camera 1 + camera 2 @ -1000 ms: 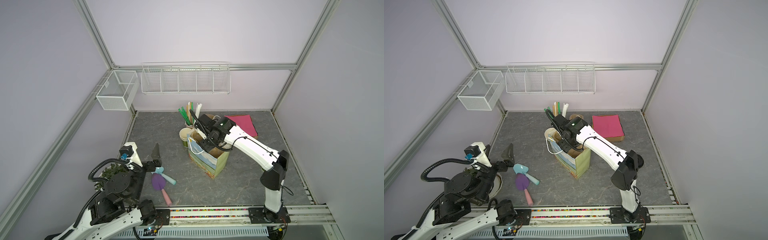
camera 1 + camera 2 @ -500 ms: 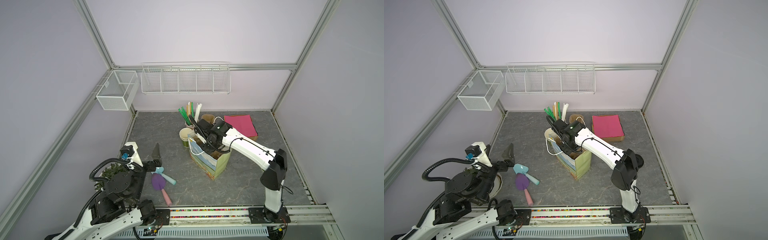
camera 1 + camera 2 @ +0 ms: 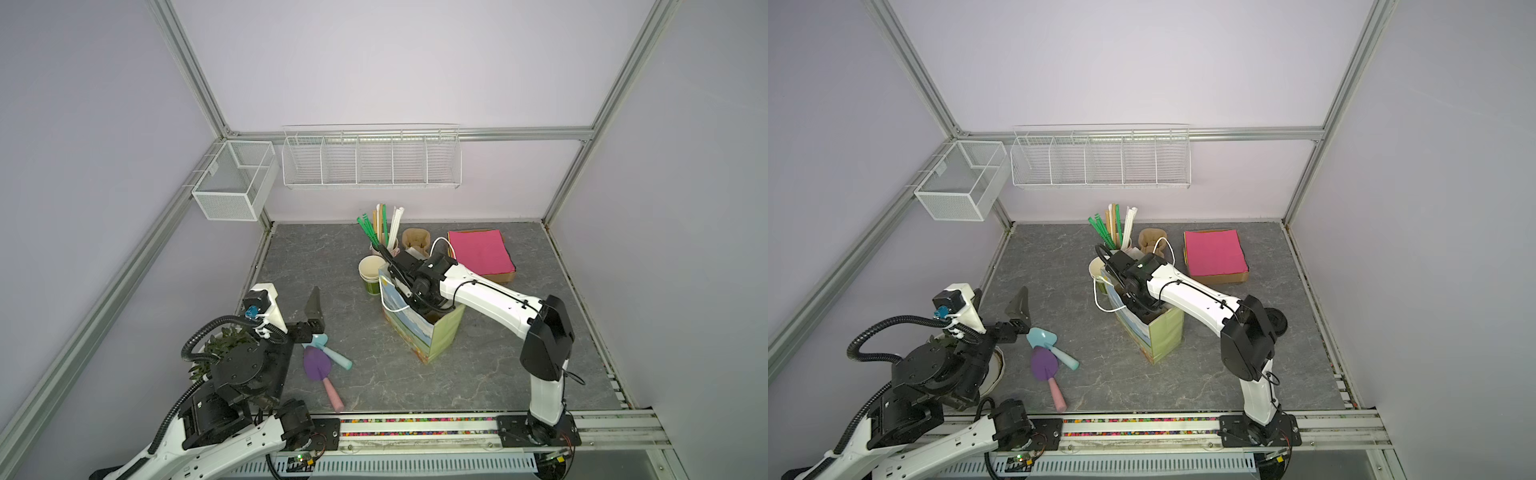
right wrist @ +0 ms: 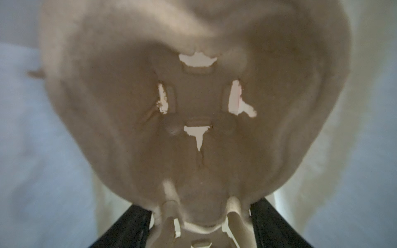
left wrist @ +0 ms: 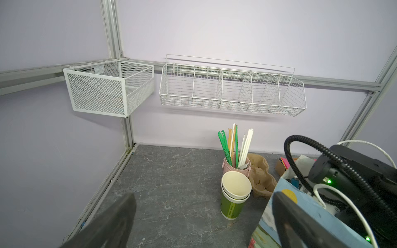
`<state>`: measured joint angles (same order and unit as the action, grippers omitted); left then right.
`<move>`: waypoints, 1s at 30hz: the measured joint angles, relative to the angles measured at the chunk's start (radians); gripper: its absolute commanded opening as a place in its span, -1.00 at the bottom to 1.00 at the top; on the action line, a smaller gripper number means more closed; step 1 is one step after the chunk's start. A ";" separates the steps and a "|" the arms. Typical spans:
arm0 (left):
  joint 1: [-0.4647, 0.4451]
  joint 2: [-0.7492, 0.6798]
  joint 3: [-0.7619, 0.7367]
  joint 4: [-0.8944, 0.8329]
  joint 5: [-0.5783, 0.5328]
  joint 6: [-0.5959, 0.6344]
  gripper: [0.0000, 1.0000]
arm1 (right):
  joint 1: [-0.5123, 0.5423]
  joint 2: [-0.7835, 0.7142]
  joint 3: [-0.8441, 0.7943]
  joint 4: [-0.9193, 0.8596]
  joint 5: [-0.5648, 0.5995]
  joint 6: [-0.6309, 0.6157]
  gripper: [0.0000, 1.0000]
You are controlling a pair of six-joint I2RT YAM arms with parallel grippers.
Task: Pack the takeout coffee
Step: 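Lower the carrier down into the bag with the right gripper, then release the tan carrier at the bag bottom with the right gripper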
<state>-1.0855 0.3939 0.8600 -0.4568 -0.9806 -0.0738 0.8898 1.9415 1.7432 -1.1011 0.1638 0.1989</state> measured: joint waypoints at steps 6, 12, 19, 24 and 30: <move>0.000 0.004 0.000 0.000 0.000 0.000 0.97 | -0.005 0.000 -0.073 0.060 -0.008 0.026 0.45; 0.000 0.006 0.000 0.000 0.000 0.000 0.97 | -0.008 0.000 -0.115 0.104 -0.019 0.051 0.47; 0.000 0.006 0.000 0.001 0.000 0.001 0.97 | -0.011 -0.001 -0.147 0.130 -0.031 0.074 0.56; 0.000 0.007 0.000 0.003 0.000 0.003 0.97 | -0.011 -0.004 -0.155 0.137 -0.031 0.088 0.67; 0.000 0.010 0.000 0.003 0.000 0.004 0.97 | -0.011 -0.023 -0.159 0.138 -0.031 0.098 0.84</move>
<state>-1.0855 0.4034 0.8600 -0.4538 -0.9802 -0.0700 0.8787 1.9186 1.5837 -0.9634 0.1326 0.2966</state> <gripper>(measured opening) 0.987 0.898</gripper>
